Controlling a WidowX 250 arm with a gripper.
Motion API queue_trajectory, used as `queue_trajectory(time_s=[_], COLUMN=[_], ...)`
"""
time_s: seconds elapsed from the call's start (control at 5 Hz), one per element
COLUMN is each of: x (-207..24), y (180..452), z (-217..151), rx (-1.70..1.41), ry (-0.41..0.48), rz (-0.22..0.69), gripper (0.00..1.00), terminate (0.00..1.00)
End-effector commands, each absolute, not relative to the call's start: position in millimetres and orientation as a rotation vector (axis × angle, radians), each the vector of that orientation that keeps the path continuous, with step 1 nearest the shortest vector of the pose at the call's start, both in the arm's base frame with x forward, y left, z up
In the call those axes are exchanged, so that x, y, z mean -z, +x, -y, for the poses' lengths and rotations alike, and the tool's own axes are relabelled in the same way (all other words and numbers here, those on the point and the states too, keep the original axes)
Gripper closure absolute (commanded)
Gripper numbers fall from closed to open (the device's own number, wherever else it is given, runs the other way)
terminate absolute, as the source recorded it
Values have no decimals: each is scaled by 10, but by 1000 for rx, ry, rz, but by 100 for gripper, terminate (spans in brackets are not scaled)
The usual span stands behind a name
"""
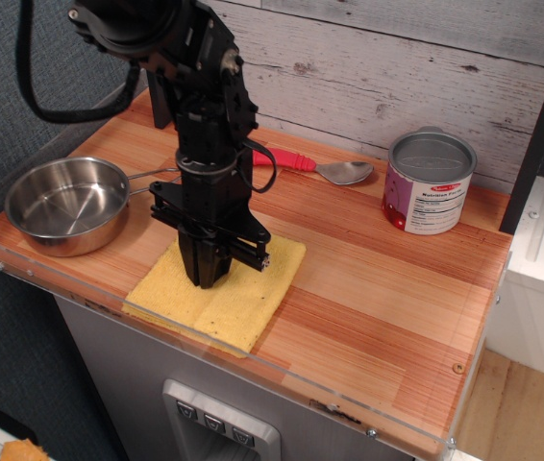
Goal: Slide the yellow rag all the way to the empty corner.
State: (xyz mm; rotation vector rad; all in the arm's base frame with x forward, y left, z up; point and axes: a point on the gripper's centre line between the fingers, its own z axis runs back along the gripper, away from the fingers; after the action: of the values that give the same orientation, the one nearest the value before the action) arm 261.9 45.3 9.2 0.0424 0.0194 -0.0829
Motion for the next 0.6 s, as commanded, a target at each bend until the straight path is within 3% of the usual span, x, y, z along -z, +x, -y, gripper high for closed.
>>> queue_trajectory(time_s=[0.0,0.4], x=[-75,-85], y=[2618,2596], z=[-232,115], rx=[126,173], ry=[31,-4], rz=[-3,12], gripper=[100,100], terminate=[0,0])
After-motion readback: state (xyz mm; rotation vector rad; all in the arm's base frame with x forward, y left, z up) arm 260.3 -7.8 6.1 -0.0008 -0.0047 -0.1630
